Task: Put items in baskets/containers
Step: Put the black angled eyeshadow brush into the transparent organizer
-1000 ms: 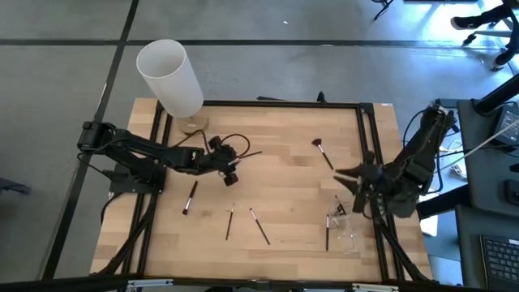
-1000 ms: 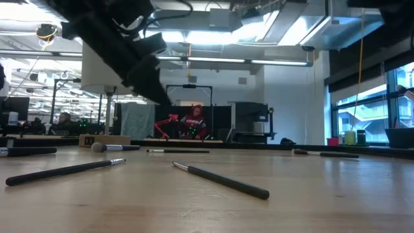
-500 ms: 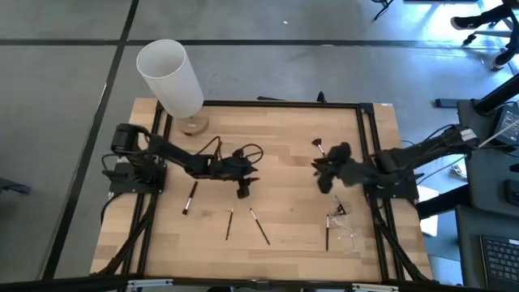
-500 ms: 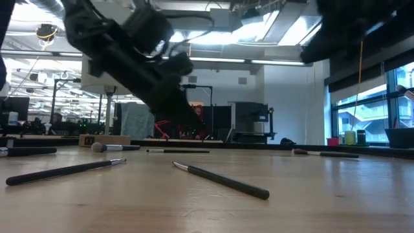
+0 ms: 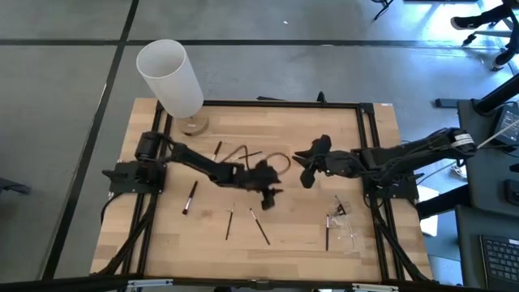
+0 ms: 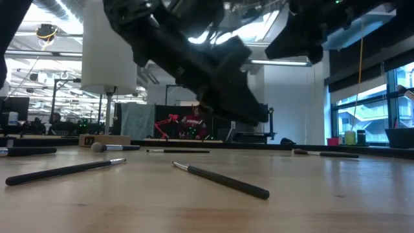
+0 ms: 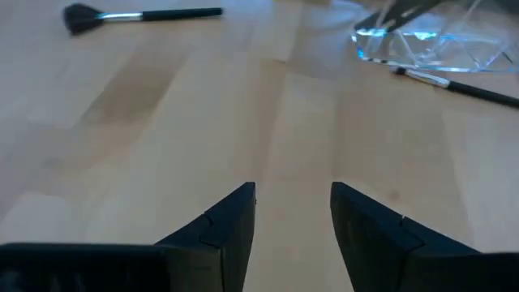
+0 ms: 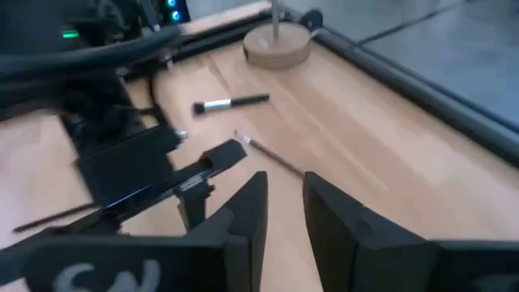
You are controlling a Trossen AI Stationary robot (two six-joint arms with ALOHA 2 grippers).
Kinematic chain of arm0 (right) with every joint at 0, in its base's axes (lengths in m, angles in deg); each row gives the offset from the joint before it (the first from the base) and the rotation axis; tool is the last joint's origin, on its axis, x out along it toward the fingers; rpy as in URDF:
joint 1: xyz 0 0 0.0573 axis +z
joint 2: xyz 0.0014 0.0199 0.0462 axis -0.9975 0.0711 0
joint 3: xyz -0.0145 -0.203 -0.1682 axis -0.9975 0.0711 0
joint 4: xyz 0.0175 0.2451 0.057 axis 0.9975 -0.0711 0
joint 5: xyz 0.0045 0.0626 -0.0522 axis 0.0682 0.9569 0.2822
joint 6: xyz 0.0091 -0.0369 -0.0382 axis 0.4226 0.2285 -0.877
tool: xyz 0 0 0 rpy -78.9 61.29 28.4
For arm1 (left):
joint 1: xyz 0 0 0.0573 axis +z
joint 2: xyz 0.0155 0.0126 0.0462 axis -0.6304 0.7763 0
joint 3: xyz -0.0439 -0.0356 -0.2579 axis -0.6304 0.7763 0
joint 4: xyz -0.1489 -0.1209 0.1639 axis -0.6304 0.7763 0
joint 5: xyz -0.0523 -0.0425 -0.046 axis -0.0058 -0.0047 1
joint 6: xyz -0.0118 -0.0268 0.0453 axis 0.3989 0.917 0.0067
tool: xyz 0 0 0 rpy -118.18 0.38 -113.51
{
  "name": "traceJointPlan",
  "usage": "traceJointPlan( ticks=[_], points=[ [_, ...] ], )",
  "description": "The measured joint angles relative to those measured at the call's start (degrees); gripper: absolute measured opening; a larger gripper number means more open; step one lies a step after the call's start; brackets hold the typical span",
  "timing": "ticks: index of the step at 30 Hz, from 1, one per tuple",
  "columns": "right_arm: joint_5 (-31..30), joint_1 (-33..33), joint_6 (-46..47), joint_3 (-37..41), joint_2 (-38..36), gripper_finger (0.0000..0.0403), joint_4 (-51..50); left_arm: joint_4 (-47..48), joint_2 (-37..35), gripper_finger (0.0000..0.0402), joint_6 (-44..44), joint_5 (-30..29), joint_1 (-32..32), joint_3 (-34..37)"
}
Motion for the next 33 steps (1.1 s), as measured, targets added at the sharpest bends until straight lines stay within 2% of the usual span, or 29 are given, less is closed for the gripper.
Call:
traceJointPlan(
  ticks=[5,10,15,18,20,22,24,28,33],
  points=[
    [0.85,5.71,8.07,0.00,0.00,0.0080,-3.43,1.50,3.32,0.0157,4.53,-6.92,-6.00,-2.92],
    [-3.10,12.26,8.46,0.00,0.04,0.0080,-3.76,1.36,5.72,0.0157,13.07,-14.02,-11.34,-3.19],
    [-4.54,15.40,6.42,-0.05,0.04,0.0081,-5.90,0.96,6.68,0.0157,17.86,-34.33,-13.82,-3.15],
    [-6.61,18.22,10.18,0.20,0.04,0.0081,-13.33,-1.50,6.80,0.0157,19.59,-39.84,-11.68,-3.13],
    [-11.69,20.33,13.98,1.82,0.04,0.0081,-17.23,-4.77,6.81,0.0157,20.52,-37.98,-9.48,-3.14],
    [-16.91,21.81,17.26,3.90,0.04,0.0081,-19.32,-6.56,6.81,0.0157,22.19,-32.17,-7.12,-3.15],
    [-19.63,22.17,18.64,4.65,0.04,0.0081,-20.10,-7.60,6.81,0.0157,24.76,-26.33,-5.26,-3.15],
    [-17.83,21.07,15.82,1.40,-0.27,0.0081,-19.77,-7.04,6.81,0.0157,26.48,-21.38,-4.88,-4.68],
    [-11.89,20.94,11.90,-5.71,-0.59,0.0081,-21.16,3.41,6.83,0.0157,25.19,-21.62,-7.90,-12.22]
  ],
)
